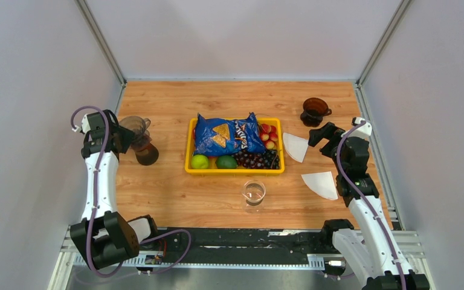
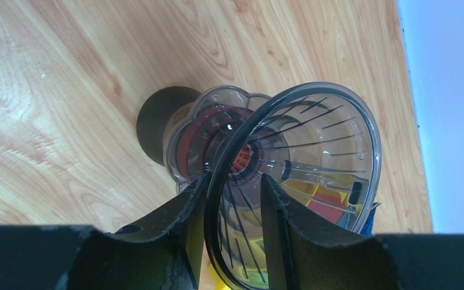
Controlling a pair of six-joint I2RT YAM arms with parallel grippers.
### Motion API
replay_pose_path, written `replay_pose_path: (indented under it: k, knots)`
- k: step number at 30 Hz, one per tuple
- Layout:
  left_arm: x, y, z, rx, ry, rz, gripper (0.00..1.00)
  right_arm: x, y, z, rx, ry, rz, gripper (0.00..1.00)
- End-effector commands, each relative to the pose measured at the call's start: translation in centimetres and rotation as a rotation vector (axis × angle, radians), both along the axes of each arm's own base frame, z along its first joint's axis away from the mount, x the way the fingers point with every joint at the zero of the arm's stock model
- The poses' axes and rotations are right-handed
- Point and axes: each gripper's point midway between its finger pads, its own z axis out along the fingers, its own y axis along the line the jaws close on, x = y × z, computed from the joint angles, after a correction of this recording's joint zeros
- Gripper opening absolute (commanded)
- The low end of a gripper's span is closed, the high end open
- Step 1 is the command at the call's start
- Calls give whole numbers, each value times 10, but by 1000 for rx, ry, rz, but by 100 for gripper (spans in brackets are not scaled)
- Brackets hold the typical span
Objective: Place the coffee filter in the dripper
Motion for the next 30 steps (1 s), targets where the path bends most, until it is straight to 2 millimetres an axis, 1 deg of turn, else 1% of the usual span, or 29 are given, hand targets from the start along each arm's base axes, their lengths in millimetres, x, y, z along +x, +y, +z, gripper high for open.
replay_pose_path:
  k: [1,3,6,9,13,15,16,17,18,20,24,28,30]
  knots:
    - [6,3,11,20,-51,-13,46,2,0,12,16,-31,-6,100]
    - [6,3,12,24,-53,-16,51,2,0,12,16,-31,-6,100]
    - [4,3,13,33,-57,-15,62,2,0,13,16,-33,-7,100]
    - [3,3,16,39,-66,-22,69,2,-1,13,15,-33,-8,100]
    - [1,1,27,55,-100,-36,76,1,-1,14,15,-34,-8,100]
    - [0,0,33,67,-119,-41,82,1,-1,13,15,-33,-9,100]
    - [-1,0,36,73,-124,-41,88,2,-1,13,16,-33,-12,100]
    - [-3,0,41,80,-139,-42,91,2,-1,13,18,-33,-9,100]
    - [-4,0,43,87,-145,-43,97,2,-1,13,16,-32,-9,100]
    - [-7,-1,52,103,-169,-47,100,2,-2,13,13,-31,-15,100]
    - [-16,-5,70,133,-210,-67,100,1,-5,14,6,-35,-31,100]
    - [-30,-10,86,161,-243,-80,100,-1,-8,14,0,-34,-46,100]
    - [-35,-18,96,162,-281,-117,100,-1,-8,14,-2,-32,-46,100]
